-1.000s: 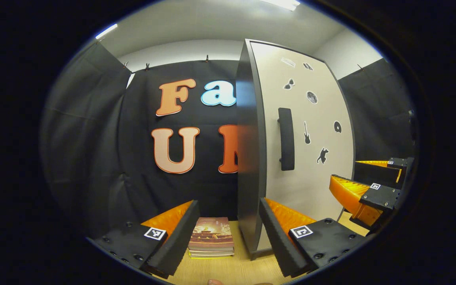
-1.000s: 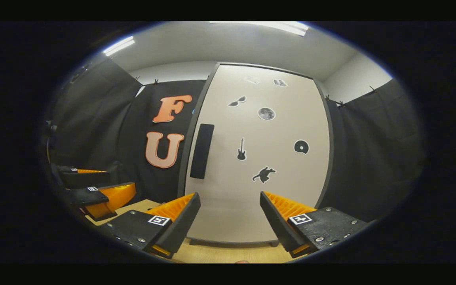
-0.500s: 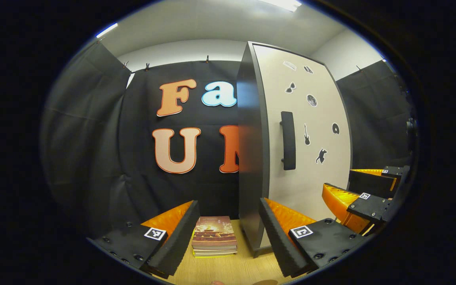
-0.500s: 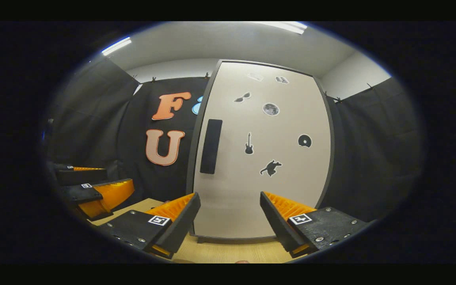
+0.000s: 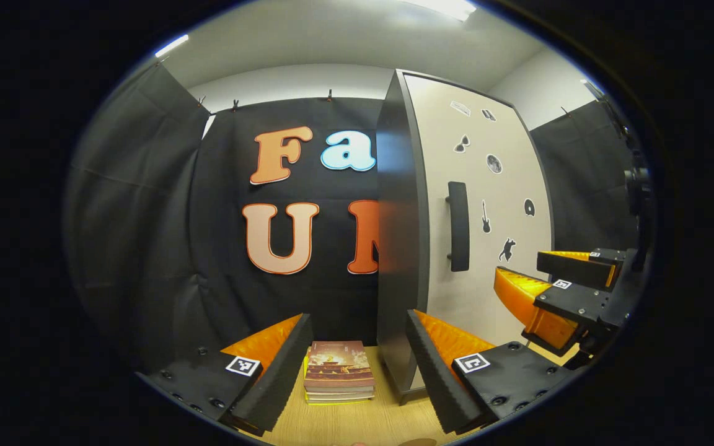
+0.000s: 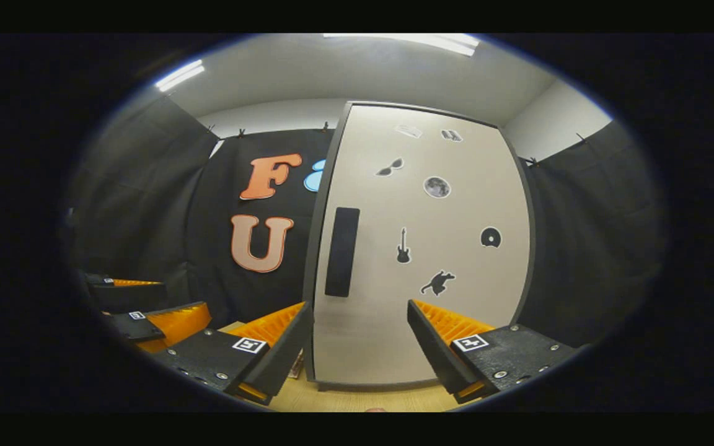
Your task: Open the cabinet door with the right hand, grasp the bottle in the cabinet with the left hand and place it on the coaster, then close the cabinet door with the right hand.
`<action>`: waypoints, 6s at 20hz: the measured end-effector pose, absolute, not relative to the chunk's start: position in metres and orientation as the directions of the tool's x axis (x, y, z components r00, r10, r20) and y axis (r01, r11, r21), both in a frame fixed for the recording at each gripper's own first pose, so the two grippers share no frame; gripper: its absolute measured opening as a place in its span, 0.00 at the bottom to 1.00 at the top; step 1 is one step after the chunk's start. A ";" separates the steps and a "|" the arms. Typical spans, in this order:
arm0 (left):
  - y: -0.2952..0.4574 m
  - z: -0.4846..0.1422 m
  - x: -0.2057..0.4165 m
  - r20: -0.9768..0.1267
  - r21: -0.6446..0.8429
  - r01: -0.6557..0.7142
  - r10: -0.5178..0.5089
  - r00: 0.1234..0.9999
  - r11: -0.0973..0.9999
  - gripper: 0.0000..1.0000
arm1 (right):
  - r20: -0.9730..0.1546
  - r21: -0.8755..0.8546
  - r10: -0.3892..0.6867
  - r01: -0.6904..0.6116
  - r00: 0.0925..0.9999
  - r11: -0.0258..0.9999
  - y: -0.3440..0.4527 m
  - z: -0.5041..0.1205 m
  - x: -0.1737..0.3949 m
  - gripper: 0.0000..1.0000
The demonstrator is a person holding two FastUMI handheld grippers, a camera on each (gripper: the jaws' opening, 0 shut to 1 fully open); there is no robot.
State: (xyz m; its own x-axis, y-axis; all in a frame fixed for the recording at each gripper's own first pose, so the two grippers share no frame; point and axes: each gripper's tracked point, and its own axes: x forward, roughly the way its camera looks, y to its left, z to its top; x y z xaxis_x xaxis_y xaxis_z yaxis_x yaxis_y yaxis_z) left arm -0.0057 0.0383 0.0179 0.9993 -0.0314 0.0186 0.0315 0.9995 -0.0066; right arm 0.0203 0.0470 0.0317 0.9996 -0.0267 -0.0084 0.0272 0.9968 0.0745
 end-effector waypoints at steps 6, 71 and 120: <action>0.044 0.011 -0.002 0.000 -0.013 0.032 -0.032 0.999 0.999 0.98 | -0.020 0.142 -0.037 0.039 0.999 0.989 0.056 0.039 0.066 0.91; -0.093 0.019 0.004 0.013 -0.005 0.139 -0.139 0.990 0.990 0.98 | -0.028 0.454 0.233 -0.195 0.972 0.869 0.013 0.051 0.028 0.20; -0.157 0.026 -0.021 0.013 -0.051 0.250 -0.249 0.968 0.967 0.98 | -0.195 0.181 -0.127 0.163 0.972 0.970 -0.014 0.027 0.018 0.37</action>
State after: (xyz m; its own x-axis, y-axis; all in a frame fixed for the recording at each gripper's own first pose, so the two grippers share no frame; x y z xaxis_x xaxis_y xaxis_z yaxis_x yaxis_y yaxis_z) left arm -0.0208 -0.1570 0.0257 0.9683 -0.2493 0.0127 0.2496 0.9670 -0.0506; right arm 0.0178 -0.0140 0.0275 0.9725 -0.1271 -0.1954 0.1631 0.9698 0.1812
